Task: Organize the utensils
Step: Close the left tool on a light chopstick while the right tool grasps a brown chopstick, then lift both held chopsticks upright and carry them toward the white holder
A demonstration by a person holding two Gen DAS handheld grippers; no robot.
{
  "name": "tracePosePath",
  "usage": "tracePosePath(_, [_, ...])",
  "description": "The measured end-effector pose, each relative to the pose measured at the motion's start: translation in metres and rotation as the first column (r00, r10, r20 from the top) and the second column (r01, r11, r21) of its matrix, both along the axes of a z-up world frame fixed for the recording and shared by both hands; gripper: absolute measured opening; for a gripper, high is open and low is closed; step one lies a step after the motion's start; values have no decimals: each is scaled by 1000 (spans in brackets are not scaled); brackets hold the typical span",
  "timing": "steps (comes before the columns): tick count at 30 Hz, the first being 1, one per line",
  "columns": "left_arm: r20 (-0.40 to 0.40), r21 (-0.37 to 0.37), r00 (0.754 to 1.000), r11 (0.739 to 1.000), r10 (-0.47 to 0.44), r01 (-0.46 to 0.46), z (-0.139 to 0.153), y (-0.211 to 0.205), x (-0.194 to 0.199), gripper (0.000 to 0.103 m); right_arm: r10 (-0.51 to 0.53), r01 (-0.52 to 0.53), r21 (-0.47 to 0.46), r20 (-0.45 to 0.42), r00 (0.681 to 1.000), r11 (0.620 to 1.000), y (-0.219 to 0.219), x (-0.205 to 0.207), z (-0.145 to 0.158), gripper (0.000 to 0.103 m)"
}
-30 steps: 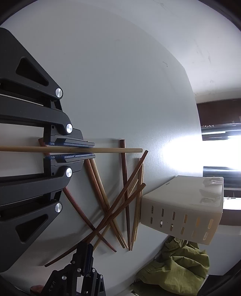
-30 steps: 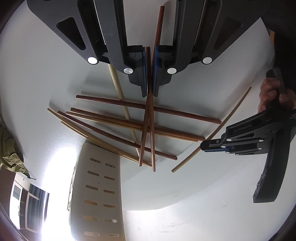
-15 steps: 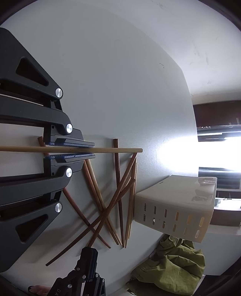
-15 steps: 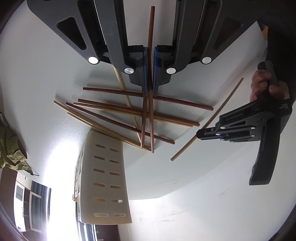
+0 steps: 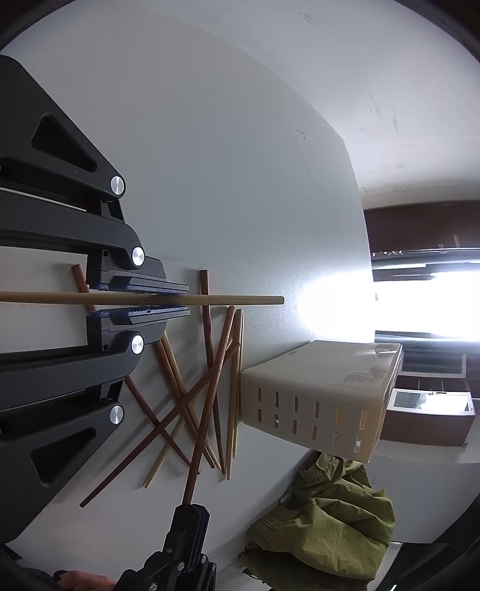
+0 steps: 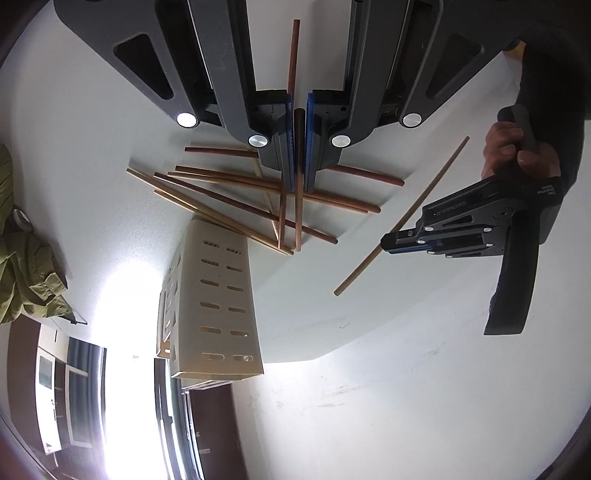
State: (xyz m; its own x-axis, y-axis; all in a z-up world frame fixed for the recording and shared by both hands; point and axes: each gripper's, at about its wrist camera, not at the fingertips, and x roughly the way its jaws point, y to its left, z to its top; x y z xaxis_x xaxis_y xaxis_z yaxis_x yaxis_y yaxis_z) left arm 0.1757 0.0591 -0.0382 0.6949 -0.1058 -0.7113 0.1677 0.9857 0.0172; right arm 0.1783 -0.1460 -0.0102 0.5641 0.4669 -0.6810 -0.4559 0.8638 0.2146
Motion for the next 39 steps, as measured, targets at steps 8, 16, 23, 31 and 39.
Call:
tracePosePath(8, [1,-5,1000,1000,-5,5,0,-5,-4,6,21,-31,-95,-107,994,995,0,-6,-34,5])
tracePosePath(16, [4,-7,1000,1000,-6,6,0,-5,-6,6,31,-48,-119,-138,990,992,-2,-10,-41,5])
tracePosePath(23, [2,-10,1000,1000,-12,12,-1,-7,-5,6,32,-60,-157,-173,984,986,-1,-8,-51,6])
tracePosePath(31, [4,-14,1000,1000,-18,18,-2,-7,-4,6,12,-33,-164,-127,992,986,-3,-5,-36,53])
tracePosePath(39, [8,-23,1000,1000,-17,17,-2,-5,3,6,44,-55,-171,-62,997,984,15,14,-19,58])
